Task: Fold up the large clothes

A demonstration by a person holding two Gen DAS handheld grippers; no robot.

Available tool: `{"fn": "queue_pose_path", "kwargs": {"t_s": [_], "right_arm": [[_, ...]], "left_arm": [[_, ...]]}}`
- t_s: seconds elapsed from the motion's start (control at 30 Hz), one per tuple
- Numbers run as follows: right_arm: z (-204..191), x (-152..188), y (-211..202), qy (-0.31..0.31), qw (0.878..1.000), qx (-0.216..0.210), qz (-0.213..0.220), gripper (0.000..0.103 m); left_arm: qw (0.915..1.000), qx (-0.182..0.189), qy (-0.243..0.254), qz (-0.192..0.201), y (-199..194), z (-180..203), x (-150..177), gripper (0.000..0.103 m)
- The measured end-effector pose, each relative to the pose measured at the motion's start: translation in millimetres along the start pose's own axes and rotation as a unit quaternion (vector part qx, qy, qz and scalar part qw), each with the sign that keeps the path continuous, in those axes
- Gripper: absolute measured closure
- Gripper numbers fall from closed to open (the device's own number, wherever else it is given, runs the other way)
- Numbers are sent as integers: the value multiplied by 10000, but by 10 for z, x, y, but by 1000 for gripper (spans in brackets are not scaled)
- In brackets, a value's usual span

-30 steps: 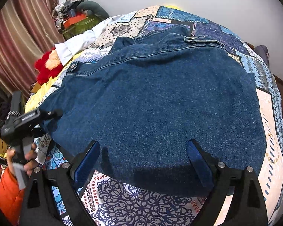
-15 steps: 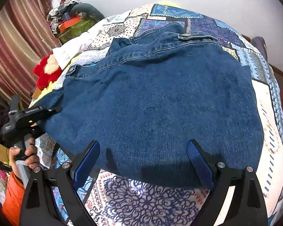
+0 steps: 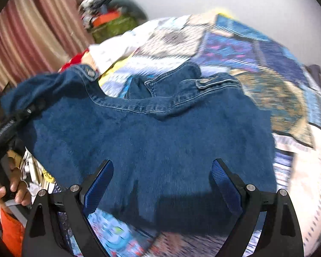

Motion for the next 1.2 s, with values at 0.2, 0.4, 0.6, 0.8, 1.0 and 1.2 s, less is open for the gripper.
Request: {"fn": "queue_pose_path", "kwargs": {"t_s": [0.2,0.4,0.6,0.8,1.0,1.2], "right_arm": [[-392,247,798,-534,9956,352,-682,8],[-538,401,1006,-1415,9844,890,-545,2],[-247,260,480,-488,9968,32,-630,4],[641,144,-474,482,9986,68,211,3],[1582,342,-1160,1195,9894,509,654,3],[2053,559,-1447,1451,9838,764,731,3]], "left_arm": [[9995,-222,19,-226,88,-298,161,82],[9979,-352,536,-136,117,-88,139,82],[9902,-286,1359,157,74,520,-180,83],[9794,261,1970,349,37,1552,-541,84],[9579,698,2702,670,-175,2546,-381,84],[9021,1202,4142,-117,-39,3120,751,83]]}}
Point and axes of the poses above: each gripper's, at about its wrist camera, not at the fingertips, and y roughly the way its jaws point, z to its right, x to its underside, the point moved 9 cm from there along y, roughly the way its jaws point, and after that the axes turned 11 degrees about y, right-handed, at the moved point
